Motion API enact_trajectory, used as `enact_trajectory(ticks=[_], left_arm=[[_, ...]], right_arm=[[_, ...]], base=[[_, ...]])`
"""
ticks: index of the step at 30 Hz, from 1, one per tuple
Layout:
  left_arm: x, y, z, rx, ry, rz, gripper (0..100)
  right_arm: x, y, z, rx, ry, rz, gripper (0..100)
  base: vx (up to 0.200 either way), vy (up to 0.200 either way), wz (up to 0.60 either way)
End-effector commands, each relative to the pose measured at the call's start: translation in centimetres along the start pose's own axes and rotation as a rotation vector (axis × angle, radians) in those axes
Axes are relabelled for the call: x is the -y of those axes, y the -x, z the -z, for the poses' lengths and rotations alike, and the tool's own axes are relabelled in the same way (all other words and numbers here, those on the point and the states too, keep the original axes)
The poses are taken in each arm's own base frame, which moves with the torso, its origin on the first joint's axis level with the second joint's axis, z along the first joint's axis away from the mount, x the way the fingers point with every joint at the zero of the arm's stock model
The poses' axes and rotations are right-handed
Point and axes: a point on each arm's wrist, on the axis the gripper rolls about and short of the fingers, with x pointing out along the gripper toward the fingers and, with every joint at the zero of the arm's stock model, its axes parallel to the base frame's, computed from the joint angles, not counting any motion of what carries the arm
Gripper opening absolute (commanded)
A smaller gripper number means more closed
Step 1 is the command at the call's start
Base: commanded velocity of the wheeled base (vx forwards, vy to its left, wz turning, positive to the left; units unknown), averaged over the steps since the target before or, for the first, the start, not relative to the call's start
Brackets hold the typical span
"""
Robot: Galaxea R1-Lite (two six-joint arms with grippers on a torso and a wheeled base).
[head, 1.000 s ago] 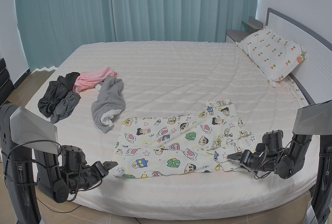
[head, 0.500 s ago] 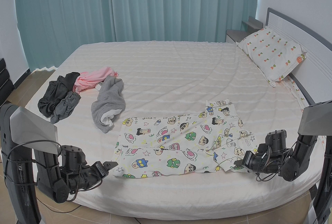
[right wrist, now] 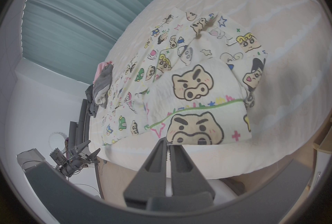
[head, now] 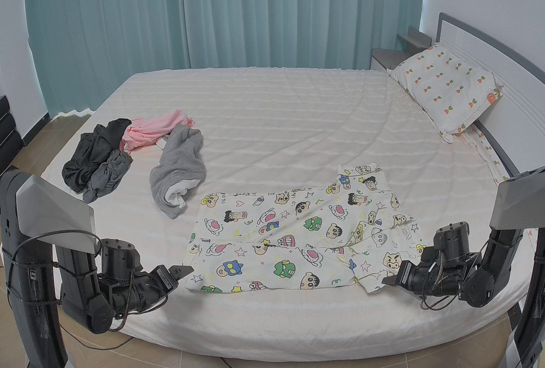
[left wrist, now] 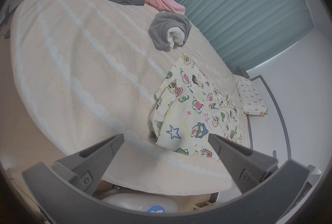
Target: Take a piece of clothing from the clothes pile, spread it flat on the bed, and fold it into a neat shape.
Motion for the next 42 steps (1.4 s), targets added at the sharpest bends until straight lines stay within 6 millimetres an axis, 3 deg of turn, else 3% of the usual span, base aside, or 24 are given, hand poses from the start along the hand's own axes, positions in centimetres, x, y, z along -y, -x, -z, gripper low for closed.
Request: enact_trajectory(ticks=[1,5,12,17,23,31,35,42], left_arm=[[0.0,-0.1,0.0,-0.001,0.001,-0.001,100],[0.0,0.0,0.0,-0.001,0.001,-0.001,100],[0.0,0.0,0.0,-0.001,0.001,-0.001,100],[0.0,0.0,0.0,-0.001,0.001,-0.001,100],[0.0,0.0,0.0,-0.001,0.001,-0.001,100],[-0.1,0.1,0.1,-0.003,0.004,-0.002,100],[-0.1,0.4,0.0,0.006,0.005,0.020,100],[-0.1,0.6,-0.4,0.014,0.019,0.046,100]], right_arm=[[0.8,-0.6,0.8,-0.036,-0.009,0.038,100],[0.6,-0.2,0.6,0.005,0.007,0.003,100],[-0.5,2.3,0.5,0.133,0.086,-0.113,100],[-1.5,1.8,-0.2,0.165,0.140,-0.172,100],[-2.7,1.4,1.1,0.079,0.197,-0.246,100],[-3.8,-2.2,-1.7,0.102,0.208,-0.292,100],[-4.2,-4.3,-3.8,0.000,0.177,-0.287,100],[-3.5,-7.2,-4.8,-0.063,0.186,-0.224,100]], base=[[0.000,0.000,0.00],[0.000,0.000,0.00],[0.000,0.000,0.00],[0.000,0.000,0.00],[0.000,0.000,0.00],[0.000,0.000,0.00],[0.000,0.000,0.00],[0.000,0.000,0.00]])
